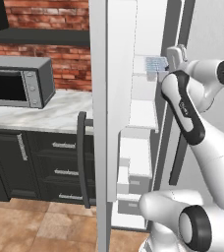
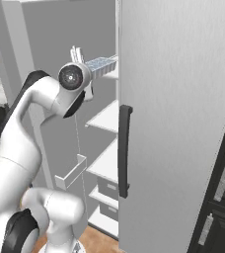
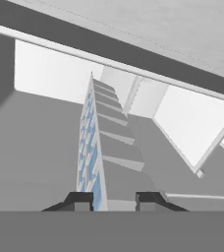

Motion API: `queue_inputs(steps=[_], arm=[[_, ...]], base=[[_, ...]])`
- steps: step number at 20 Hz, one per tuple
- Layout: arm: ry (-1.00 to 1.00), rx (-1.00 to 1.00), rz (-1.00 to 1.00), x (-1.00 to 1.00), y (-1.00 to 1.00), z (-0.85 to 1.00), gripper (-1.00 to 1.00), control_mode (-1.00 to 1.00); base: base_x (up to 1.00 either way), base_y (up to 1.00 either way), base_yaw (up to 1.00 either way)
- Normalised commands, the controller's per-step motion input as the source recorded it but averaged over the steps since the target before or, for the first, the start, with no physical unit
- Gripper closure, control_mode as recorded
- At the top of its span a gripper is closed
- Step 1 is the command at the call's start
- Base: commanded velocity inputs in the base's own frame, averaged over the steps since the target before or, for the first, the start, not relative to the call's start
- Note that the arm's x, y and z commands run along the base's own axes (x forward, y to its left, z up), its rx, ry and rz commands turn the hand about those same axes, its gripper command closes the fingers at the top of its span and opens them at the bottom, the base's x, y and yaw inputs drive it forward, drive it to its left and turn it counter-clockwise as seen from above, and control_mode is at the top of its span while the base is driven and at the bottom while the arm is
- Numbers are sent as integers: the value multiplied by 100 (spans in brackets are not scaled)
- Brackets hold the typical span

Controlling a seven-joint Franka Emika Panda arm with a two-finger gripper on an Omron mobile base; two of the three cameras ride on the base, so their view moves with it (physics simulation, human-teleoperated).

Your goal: The ice cube tray has been filled with water. Take the tray and place it in the freezer to make ice. Close the freezer door after placing the tray.

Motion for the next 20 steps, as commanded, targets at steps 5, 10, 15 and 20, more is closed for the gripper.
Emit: queue_inputs(steps=[5,10,15,20], arm=[[2,1,0,51,0,0,100,-100],[1,0,0,54,0,0,100,-100],[1,0,0,58,-7,0,100,-100],[0,0,0,60,-11,0,100,-100]], base=[[0,0,0],[0,0,0],[0,0,0],[0,0,0]])
